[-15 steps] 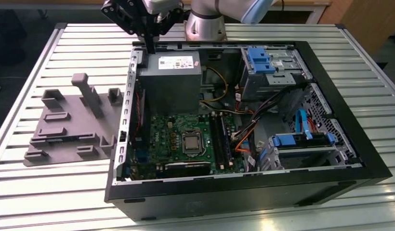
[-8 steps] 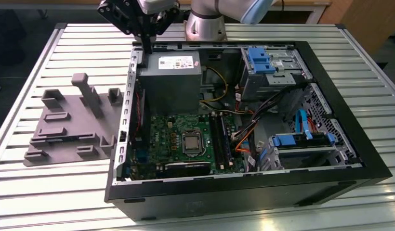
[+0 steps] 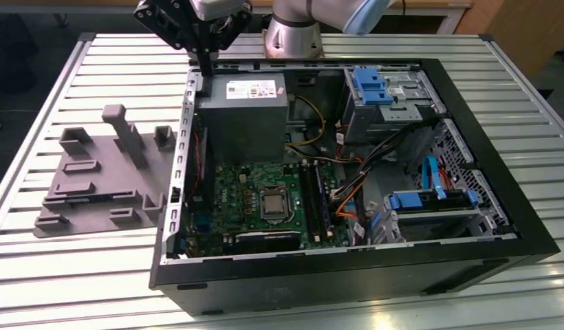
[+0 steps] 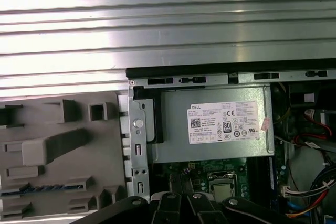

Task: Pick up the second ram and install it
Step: 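Reach for the second ram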

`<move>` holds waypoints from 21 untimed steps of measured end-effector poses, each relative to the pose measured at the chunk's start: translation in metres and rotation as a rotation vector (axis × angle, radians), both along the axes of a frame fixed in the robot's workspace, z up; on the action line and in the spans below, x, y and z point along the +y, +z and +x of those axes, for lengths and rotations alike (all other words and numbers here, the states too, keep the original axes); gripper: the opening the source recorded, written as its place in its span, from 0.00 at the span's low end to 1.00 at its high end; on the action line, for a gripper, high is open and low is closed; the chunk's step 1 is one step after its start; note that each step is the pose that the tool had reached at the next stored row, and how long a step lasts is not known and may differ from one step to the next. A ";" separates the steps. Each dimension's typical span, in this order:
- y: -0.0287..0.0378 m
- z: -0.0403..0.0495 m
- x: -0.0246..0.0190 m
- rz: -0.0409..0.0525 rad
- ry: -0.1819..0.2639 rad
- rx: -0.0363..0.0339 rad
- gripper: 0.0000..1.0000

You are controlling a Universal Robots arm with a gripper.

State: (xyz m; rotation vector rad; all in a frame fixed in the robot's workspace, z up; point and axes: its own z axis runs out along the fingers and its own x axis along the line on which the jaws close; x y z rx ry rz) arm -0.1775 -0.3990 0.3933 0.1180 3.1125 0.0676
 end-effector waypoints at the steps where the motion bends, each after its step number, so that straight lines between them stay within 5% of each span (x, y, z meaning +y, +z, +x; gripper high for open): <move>1: 0.0000 -0.0006 0.0000 0.0000 0.000 0.0000 0.11; 21: 0.0000 -0.0170 0.0000 0.0000 0.000 0.0000 0.11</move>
